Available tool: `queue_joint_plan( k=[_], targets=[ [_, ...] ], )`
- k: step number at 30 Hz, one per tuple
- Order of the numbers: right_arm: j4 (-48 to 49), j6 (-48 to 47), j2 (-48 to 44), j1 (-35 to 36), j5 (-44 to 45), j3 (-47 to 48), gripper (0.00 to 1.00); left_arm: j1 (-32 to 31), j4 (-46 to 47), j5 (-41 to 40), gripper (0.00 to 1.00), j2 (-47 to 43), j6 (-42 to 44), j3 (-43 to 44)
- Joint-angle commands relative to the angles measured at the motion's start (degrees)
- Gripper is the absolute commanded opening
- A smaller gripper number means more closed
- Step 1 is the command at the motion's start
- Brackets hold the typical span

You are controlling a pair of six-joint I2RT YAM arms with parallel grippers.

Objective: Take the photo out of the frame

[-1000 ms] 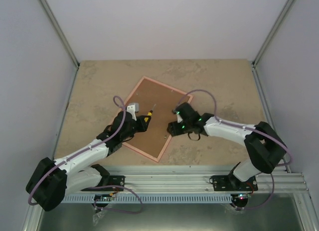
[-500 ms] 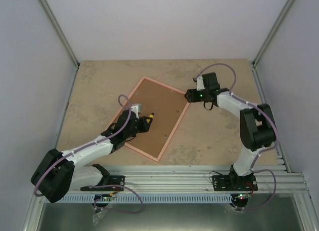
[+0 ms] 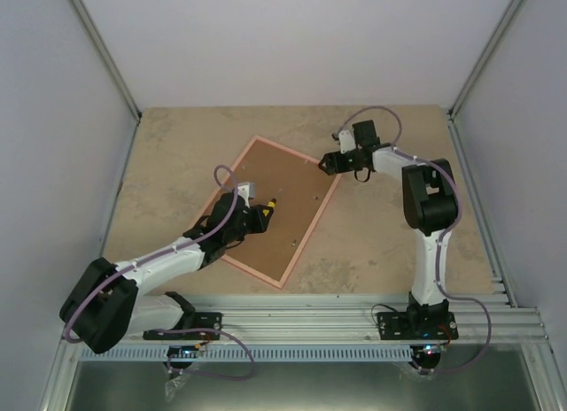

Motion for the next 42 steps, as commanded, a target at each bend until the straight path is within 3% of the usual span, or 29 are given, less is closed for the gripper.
queue_joint_plan(
  k=[1,16,27,33,42],
  targets=[
    [-2.1,-0.8,1.2,-0.1,-4.8,-0.9,0.78,0.3,0.9,0.1,0.0,0.2,1.2,1.7],
    [6.2,4.5,-15.9,3.8,-6.2,-27.2,0.75,0.3,0.6,2.1,0.0,0.8,1.2,2.0],
    [7.4,7.9,-26.2,10.8,-4.3,-40.0,0.71,0.3,0.0,3.6,0.0,3.3,0.3,2.2],
    [3.9,6.2,-27.8,14.5,0.8,-41.1,0.69,0.3,0.4,4.3,0.0,3.8,-0.1,1.9],
    [0.3,0.9,-23.7,15.0,8.8,-31.3,0.67,0.2,1.2,5.6,0.0,5.2,0.0,1.9]
  ],
)
